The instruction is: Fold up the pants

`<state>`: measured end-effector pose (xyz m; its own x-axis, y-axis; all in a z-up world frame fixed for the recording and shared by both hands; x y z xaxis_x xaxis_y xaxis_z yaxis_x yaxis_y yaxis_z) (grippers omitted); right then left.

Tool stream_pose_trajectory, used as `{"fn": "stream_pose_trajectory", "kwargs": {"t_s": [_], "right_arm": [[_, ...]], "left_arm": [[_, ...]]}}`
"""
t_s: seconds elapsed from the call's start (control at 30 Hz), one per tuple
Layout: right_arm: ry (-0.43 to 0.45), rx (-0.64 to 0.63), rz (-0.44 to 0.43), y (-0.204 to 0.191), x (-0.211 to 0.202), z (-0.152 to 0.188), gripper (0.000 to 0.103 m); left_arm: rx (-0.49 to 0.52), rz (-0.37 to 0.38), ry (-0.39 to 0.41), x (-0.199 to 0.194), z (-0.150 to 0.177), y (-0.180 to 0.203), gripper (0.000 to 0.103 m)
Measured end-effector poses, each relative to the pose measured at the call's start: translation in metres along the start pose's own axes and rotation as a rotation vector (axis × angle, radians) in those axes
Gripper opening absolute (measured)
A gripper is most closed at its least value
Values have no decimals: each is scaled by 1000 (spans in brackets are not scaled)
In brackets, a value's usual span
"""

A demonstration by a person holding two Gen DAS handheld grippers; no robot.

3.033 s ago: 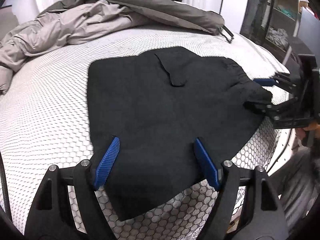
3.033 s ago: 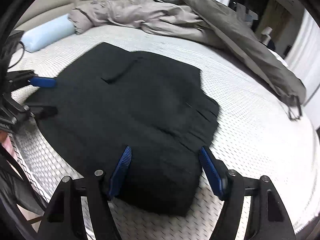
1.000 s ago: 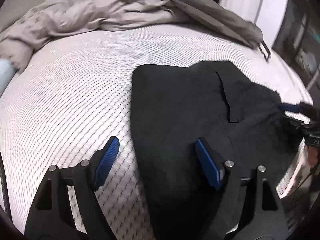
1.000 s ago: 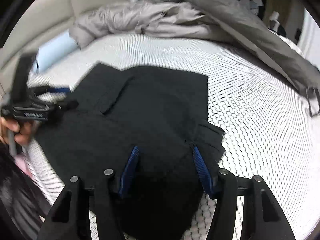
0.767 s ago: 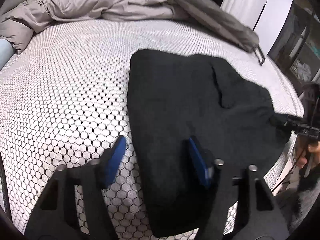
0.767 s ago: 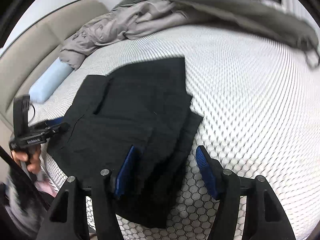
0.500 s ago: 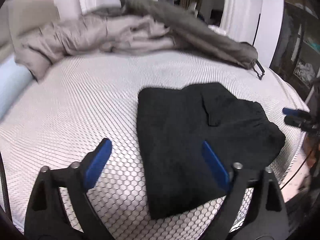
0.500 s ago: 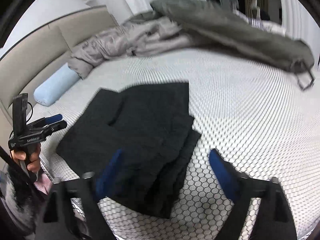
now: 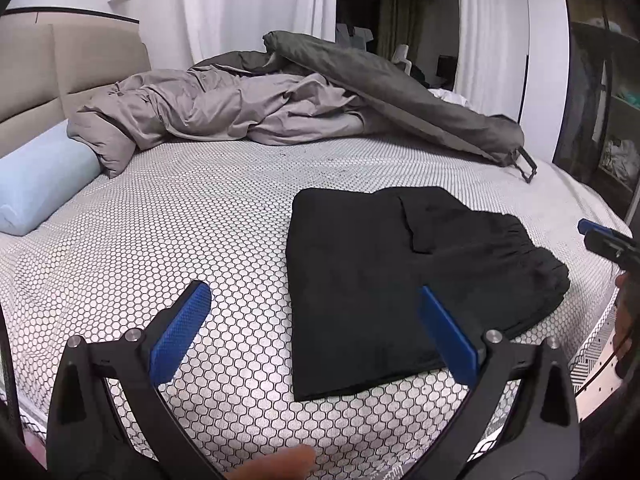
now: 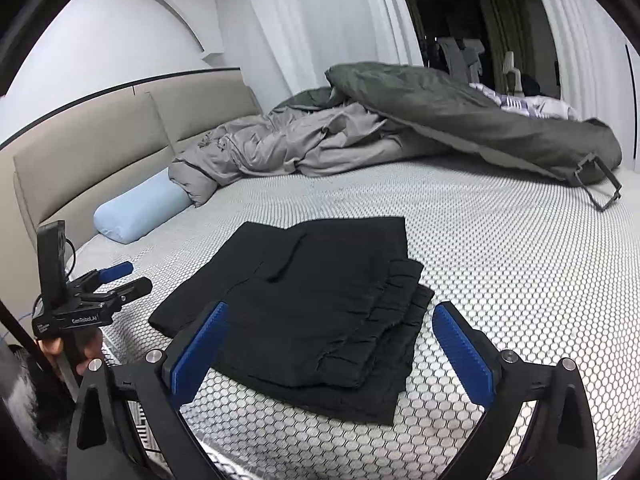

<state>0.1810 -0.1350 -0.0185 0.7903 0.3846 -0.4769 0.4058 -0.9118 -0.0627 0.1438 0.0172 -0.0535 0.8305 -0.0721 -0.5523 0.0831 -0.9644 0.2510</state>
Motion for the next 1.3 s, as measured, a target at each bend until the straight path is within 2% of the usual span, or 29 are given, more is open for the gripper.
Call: {"fn": "stream_pose_trajectory", "kwargs": {"t_s": [0.07, 0.43, 1.3], "right_arm": [[26, -20, 25, 0, -2, 0, 103], [66, -50, -2, -15, -11, -3, 103], [56, -51, -12, -20, -9, -3, 103]], "left_arm": [[-6, 12, 6, 0, -1, 0, 102], [8, -2, 22, 11, -8, -1, 102], [18, -5, 28, 15, -8, -5, 102]]}}
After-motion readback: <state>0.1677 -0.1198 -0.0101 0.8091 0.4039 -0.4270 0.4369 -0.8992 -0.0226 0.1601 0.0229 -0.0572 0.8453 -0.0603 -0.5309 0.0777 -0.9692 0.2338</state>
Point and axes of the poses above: each gripper's, at about its wrist camera, not at the fingertips, and x roughly the way its jaws point, y to its right, z to its underside, the point moved 10 cm from there along x, roughly the way its jaws point, and after that the axes turned 12 degrees about -x, right-handed, at the moved point
